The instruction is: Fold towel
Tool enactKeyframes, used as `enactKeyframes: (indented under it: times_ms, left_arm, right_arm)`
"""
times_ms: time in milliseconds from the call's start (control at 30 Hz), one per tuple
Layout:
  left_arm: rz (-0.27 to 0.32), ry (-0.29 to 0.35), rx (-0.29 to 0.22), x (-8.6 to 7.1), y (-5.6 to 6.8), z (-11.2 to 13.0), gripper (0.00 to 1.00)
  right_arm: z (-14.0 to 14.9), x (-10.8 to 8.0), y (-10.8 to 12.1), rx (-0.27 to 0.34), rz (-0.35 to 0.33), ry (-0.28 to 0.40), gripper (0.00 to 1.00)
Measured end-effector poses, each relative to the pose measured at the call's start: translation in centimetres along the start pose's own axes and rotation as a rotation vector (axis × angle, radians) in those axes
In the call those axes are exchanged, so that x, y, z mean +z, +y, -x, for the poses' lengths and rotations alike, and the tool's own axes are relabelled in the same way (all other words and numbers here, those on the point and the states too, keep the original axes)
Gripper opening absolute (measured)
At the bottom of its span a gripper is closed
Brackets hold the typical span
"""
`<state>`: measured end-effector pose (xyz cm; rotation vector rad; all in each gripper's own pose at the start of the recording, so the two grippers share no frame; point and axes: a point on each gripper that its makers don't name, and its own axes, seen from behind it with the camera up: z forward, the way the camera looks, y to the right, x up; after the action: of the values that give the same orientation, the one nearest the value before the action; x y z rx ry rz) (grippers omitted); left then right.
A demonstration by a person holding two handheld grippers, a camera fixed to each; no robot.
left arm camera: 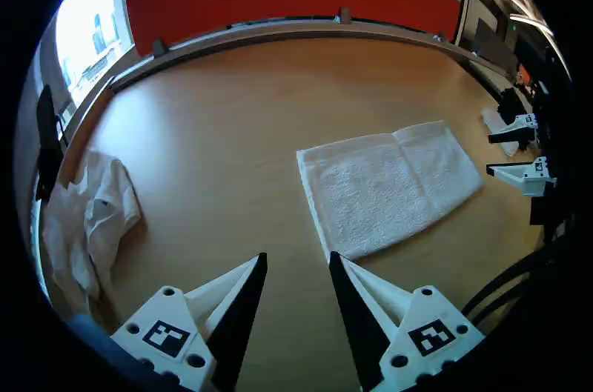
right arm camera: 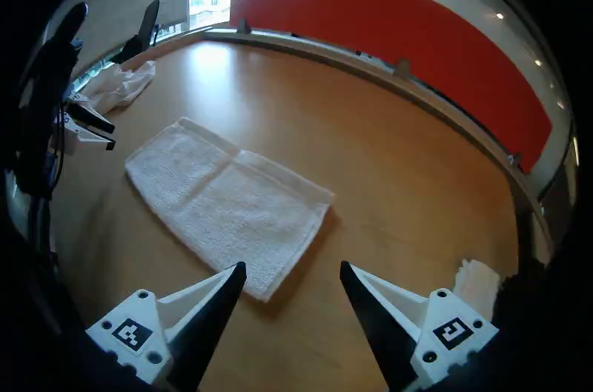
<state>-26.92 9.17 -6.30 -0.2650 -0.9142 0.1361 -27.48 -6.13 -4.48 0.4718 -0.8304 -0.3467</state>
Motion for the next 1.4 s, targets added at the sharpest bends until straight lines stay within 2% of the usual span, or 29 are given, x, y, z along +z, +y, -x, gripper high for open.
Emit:
enactKeyframes:
  times_ms: [367, 667, 967, 1267, 1400]
  left_arm:
    - [-0.056, -0.011, -0.078, -2.0, -2.4, 2.6, 0.61]
    - [-0.090, -0.014, -0.110, -3.6, -3.9, 3.9, 0.61]
    - [-0.109, -0.018, -0.134, -4.9, -4.8, 5.1, 0.61]
    - [-0.121, -0.024, -0.144, -5.7, -5.5, 5.9, 0.61]
    - [-0.123, -0.023, -0.144, -5.9, -5.6, 6.0, 0.61]
  right_arm:
    - [-0.1, 0.5, -0.8, -0.035, -0.039, -0.003, 0.98]
    - [0.1, 0.9, -1.2, -0.061, -0.064, -0.016, 0.98]
    - [2.1, 0.8, -1.8, -0.078, -0.096, -0.056, 0.94]
    - [3.7, 0.8, -2.4, -0.072, -0.130, -0.106, 0.72]
    - [3.9, 0.8, -2.5, -0.070, -0.144, -0.114, 0.58]
